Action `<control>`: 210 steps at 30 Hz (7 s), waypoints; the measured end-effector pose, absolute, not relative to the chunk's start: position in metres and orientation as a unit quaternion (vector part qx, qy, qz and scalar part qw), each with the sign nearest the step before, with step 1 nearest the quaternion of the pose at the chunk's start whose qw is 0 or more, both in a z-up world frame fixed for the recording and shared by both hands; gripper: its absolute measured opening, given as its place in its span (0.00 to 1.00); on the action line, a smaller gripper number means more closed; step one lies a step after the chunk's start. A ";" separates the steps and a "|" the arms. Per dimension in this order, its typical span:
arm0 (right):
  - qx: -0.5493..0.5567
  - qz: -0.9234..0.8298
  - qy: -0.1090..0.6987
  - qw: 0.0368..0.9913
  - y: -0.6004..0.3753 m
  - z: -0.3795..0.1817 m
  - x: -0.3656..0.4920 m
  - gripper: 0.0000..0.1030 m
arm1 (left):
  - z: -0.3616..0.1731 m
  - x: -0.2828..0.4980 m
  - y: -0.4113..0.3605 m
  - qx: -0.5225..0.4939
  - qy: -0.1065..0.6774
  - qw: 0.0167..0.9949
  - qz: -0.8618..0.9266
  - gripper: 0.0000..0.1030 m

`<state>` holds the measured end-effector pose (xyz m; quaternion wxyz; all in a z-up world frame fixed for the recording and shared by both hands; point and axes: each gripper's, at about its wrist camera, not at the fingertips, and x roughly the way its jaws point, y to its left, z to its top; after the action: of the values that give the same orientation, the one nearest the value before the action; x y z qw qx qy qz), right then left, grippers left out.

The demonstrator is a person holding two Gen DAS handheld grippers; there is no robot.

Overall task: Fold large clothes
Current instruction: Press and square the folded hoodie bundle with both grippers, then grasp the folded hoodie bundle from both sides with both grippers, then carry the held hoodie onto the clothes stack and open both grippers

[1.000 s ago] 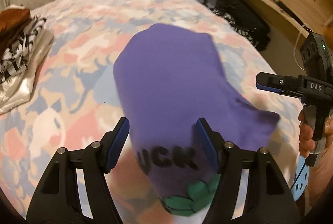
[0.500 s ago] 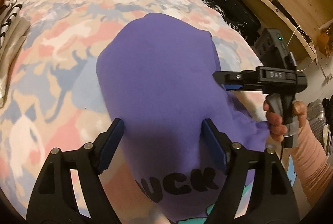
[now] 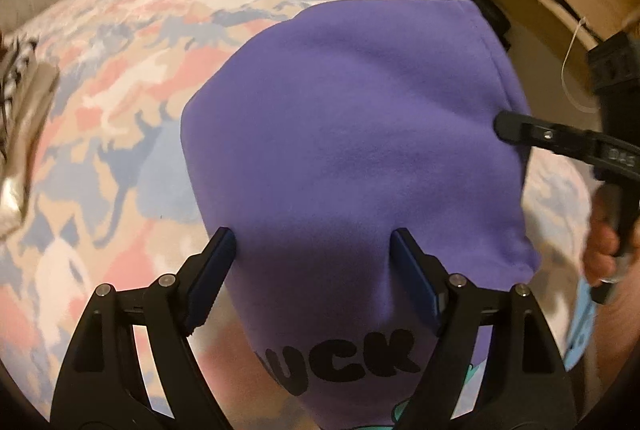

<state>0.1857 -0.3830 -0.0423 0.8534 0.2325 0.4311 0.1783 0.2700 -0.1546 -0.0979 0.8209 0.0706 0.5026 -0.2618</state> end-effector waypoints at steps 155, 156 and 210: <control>0.259 0.212 0.492 0.804 -0.342 -0.119 0.149 0.45 | -0.165 0.216 -0.100 -0.193 0.555 0.757 -0.284 0.92; 0.251 0.208 0.488 0.810 -0.340 -0.117 0.148 0.43 | -0.159 0.213 -0.102 -0.182 0.551 0.765 -0.280 0.91; 0.175 0.342 0.220 0.897 0.072 0.023 0.512 0.38 | 0.179 0.414 0.434 -0.184 0.240 0.938 -0.172 0.84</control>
<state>0.5117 0.0719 0.0226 0.8968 0.1748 0.2197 0.3420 0.4142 0.4342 0.1786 0.9376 -0.1837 0.2401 -0.1716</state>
